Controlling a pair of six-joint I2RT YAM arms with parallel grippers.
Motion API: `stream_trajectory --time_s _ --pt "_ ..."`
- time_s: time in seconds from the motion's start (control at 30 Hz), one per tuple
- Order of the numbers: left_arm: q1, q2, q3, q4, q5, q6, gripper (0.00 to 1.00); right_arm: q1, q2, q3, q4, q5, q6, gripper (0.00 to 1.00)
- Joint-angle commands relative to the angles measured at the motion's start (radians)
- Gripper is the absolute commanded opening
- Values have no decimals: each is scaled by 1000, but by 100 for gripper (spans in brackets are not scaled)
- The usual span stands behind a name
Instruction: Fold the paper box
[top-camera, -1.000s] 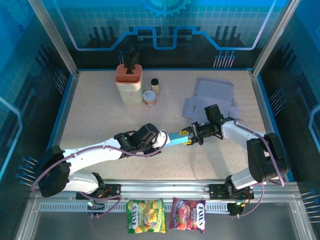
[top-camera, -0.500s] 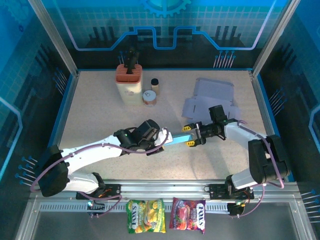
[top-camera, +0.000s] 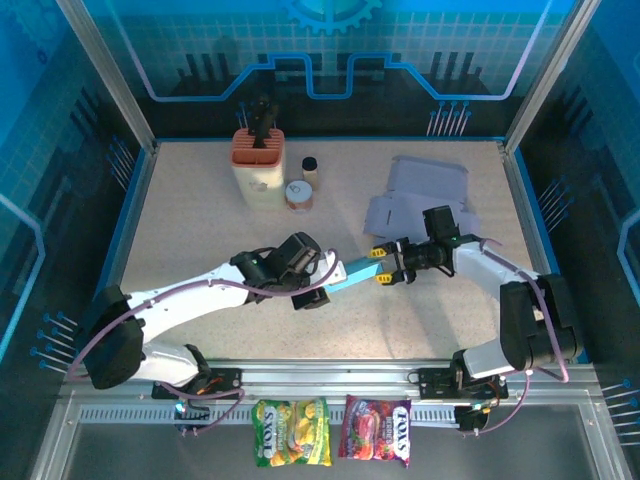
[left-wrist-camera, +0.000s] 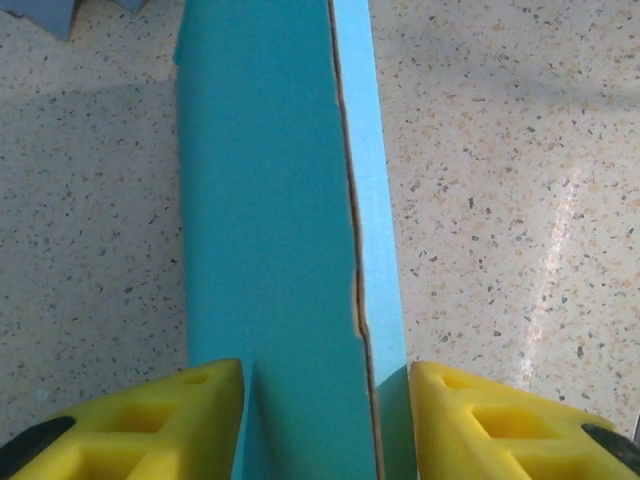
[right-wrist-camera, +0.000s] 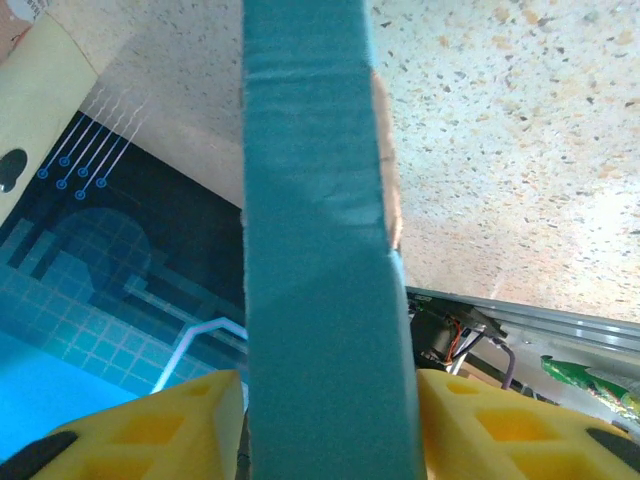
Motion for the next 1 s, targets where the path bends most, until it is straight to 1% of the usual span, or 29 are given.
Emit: stream_trajectory --time_s 0.0,0.1,0.2,0.23,0.3,0.4,0.47,0.6,0.77,0.8,0.9,0.97 --pt "25 20 39 -37 67 -14 51 -4 22 36 3 19 45 42" --pt "30 26 46 -43 76 -4 58 -2 38 53 22 24 78 37" --pt "31 18 43 -34 64 14 65 1 57 92 -30 28 53 34" --pt "31 19 43 -33 62 20 66 1 58 96 -40 34 50 33" --pt "31 28 47 -40 55 31 71 1 58 93 -35 40 61 32" --pt "30 39 46 -42 31 48 72 1 58 86 -27 39 76 31" --pt "31 48 45 -33 -9 56 72 1 55 89 -39 38 78 31" --pt "38 62 37 -6 -58 73 69 -2 44 89 -50 31 91 31" --pt "58 91 41 7 -54 77 63 -6 42 85 -50 30 102 30" --pt "62 96 43 10 -54 76 61 -5 45 86 -51 31 102 30" --pt "85 109 55 0 -14 66 51 -7 48 86 -44 31 107 30" --pt "95 111 63 -7 12 59 47 -10 49 89 -37 31 108 32"
